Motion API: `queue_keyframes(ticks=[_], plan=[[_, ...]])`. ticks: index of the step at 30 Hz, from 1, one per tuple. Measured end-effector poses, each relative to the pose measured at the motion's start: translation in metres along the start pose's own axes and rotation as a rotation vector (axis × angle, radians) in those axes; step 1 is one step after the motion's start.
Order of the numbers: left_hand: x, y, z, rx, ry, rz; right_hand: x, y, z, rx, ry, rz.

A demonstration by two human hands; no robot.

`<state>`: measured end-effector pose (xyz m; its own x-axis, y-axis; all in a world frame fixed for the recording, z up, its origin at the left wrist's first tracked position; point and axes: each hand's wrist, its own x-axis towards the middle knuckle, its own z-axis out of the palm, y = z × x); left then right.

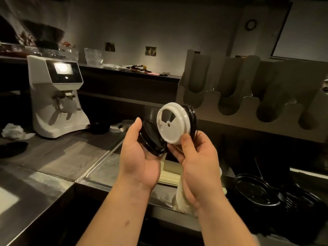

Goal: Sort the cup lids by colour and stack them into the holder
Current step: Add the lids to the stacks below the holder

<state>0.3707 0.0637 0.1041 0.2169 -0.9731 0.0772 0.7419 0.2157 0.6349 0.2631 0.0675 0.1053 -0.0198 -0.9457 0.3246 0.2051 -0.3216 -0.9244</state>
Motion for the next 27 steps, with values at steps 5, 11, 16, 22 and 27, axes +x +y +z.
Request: queue_keyframes(ticks=[5, 11, 16, 22, 27], plan=[[0.007, -0.016, 0.018, -0.038, 0.113, 0.067, 0.009, -0.016, -0.041, -0.054, -0.012, 0.02], [0.011, -0.019, 0.034, 0.52, -0.094, 0.097, 0.022, -0.033, -0.097, 0.006, -0.045, 0.076], [0.015, -0.013, 0.042, 0.852, -0.367, 0.097, 0.023, -0.03, -0.112, 0.122, -0.106, 0.156], [0.031, -0.002, 0.036, 0.951, -0.525, 0.226, 0.026, -0.021, -0.115, 0.069, 0.003, 0.164], [0.03, -0.017, 0.025, 0.985, -0.595, 0.34, 0.025, -0.019, -0.121, 0.302, 0.105, 0.219]])
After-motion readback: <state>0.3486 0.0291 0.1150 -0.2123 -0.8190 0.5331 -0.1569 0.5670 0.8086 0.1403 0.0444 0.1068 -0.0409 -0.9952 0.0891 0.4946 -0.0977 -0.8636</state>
